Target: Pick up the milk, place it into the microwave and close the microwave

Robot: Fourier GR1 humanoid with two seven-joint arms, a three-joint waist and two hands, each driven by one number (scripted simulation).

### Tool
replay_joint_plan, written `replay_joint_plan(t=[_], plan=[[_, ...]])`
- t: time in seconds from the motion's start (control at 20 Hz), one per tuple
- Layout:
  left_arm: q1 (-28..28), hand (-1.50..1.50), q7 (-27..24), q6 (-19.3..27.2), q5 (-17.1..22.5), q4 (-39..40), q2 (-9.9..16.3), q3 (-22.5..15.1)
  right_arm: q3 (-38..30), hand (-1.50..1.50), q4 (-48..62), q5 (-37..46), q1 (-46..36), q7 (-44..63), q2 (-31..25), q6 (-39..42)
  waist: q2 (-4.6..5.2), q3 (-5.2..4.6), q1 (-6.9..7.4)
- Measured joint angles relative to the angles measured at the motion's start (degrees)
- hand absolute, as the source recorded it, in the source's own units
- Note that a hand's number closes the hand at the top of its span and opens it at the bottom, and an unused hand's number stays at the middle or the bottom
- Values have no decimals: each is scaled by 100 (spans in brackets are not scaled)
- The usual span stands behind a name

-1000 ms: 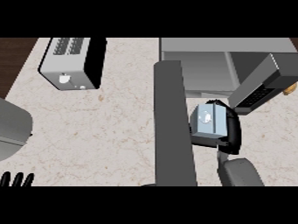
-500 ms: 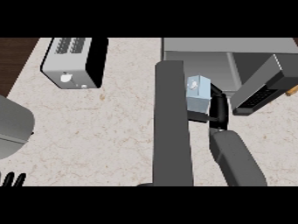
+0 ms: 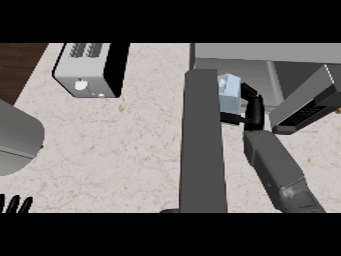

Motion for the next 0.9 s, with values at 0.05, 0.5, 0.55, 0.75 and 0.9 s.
replay_joint_plan(t=[0.05, 0.5, 0.55, 0.75, 0.9], plan=[[-3, -150, -16, -34, 5, 22, 11, 1, -26, 150, 173, 30, -91, -35, -37, -46, 11, 1, 26], [-214, -150, -53, -145, 13, 210, 59, 25, -96, 150, 1047, 297, -646, -318, -487, -382, 116, 12, 222], [-240, -150, -40, -156, 35, 217, 80, 45, -83, 150, 1094, 340, -700, -349, -500, -489, 124, 12, 240], [-321, -150, -33, -178, 63, 263, 89, 58, -37, 150, 1247, 489, -840, -455, -668, -703, 157, 17, 300], [-360, -150, -44, -195, 61, 301, 74, 37, -113, 150, 1275, 467, -940, -516, -779, -726, 180, 22, 342]])
